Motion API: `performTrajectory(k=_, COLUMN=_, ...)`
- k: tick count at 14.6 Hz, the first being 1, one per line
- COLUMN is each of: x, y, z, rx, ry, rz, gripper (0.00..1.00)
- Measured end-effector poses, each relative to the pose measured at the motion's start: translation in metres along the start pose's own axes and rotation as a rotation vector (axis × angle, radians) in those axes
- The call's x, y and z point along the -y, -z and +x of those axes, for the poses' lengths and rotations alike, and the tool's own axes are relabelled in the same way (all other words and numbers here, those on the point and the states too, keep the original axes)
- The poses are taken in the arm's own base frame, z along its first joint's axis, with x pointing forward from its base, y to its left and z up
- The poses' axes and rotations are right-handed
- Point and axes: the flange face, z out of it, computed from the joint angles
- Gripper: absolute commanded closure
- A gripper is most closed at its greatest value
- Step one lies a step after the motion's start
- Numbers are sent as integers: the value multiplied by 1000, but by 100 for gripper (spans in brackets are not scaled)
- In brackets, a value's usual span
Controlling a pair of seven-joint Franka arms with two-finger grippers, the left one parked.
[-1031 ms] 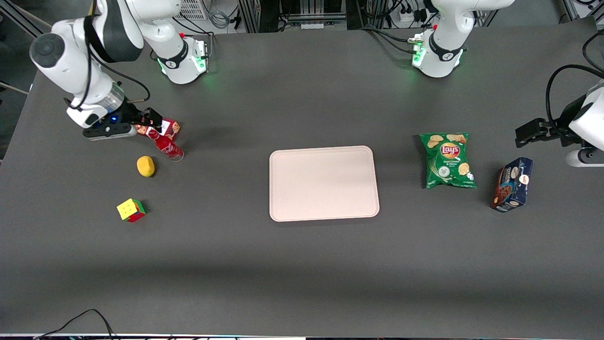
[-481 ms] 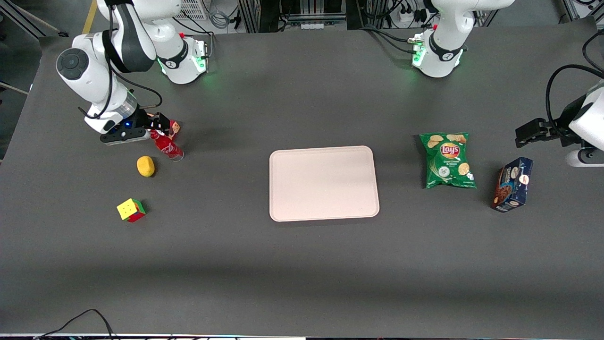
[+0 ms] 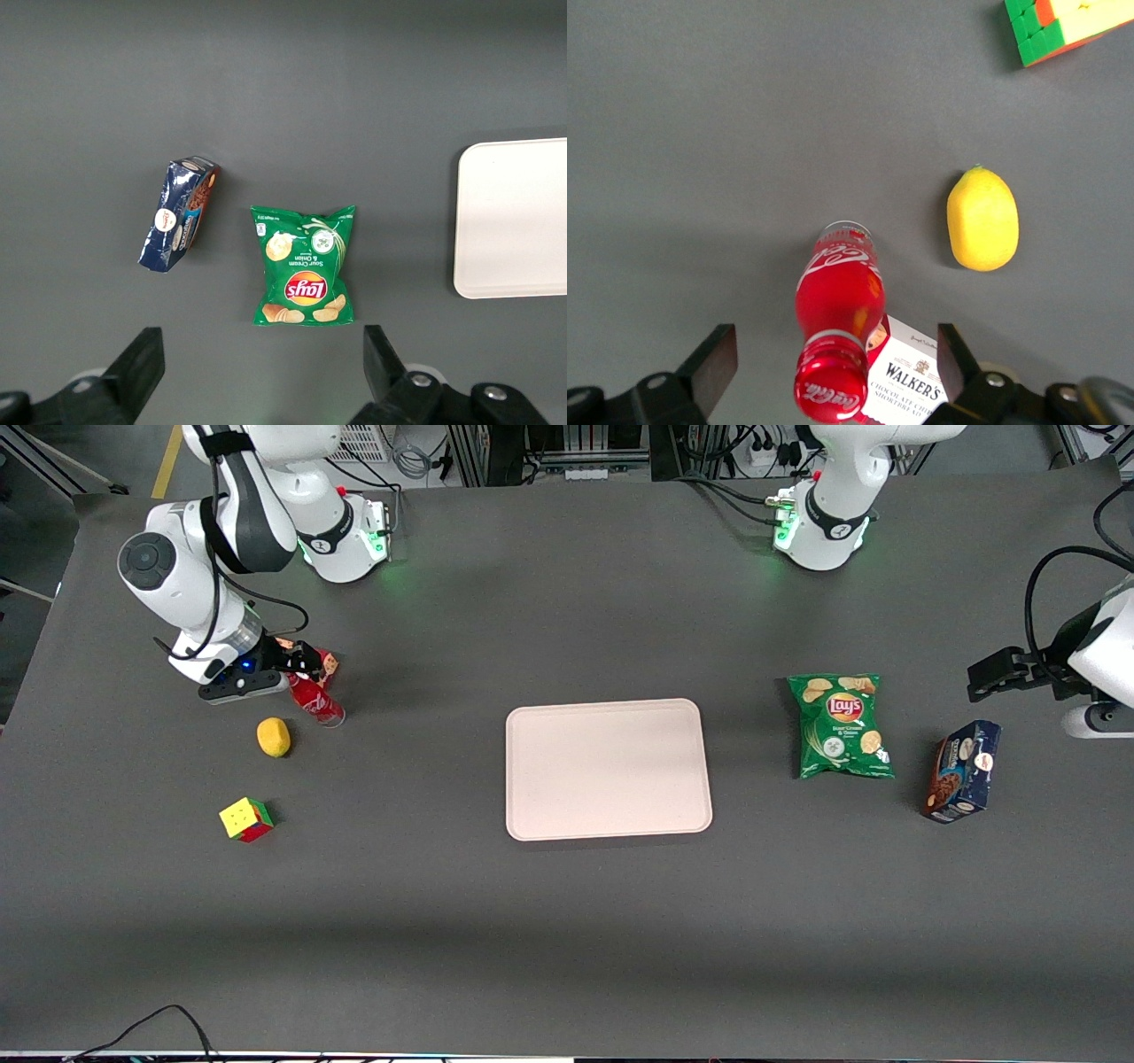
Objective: Place coke bottle on tray
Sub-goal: 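Close the right gripper around the red Coca-Cola bottle, then lift the bottle and carry it over the white tray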
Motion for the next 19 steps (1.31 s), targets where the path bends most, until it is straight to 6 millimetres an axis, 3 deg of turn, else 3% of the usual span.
performTrajectory(k=6, x=1, y=-6, z=-3, rx=16, ry=2, rz=2, gripper=2)
performTrajectory(k=8, x=1, y=-9, z=-4, rx=23, ry=3, rz=3, gripper=17)
performTrajectory(k=16, x=1, y=-10, z=-4, rx=29, ry=34, rz=4, gripper=100)
performTrajectory(k=19, x=1, y=-10, z=-4, rx=32, ry=35, rz=4, gripper=100)
